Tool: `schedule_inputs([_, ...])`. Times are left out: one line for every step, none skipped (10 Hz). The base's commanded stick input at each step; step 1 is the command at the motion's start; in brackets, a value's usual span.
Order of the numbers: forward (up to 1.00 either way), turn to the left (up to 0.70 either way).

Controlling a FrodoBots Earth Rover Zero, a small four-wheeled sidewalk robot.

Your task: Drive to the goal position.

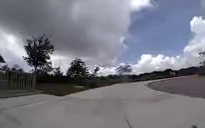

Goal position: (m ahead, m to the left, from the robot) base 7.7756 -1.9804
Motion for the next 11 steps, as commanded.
schedule_inputs([0.85, 0.0])
schedule_inputs([0.85, 0.0])
schedule_inputs([0.85, 0.0])
schedule_inputs([0.85, 0.0])
schedule_inputs([0.85, 0.0])
schedule_inputs([0.85, 0.0])
schedule_inputs([0.85, 0.0])
schedule_inputs([0.85, 0.0])
schedule_inputs([0.85, 0.0])
schedule_inputs([0.85, 0.0])
schedule_inputs([0.85, 0.0])
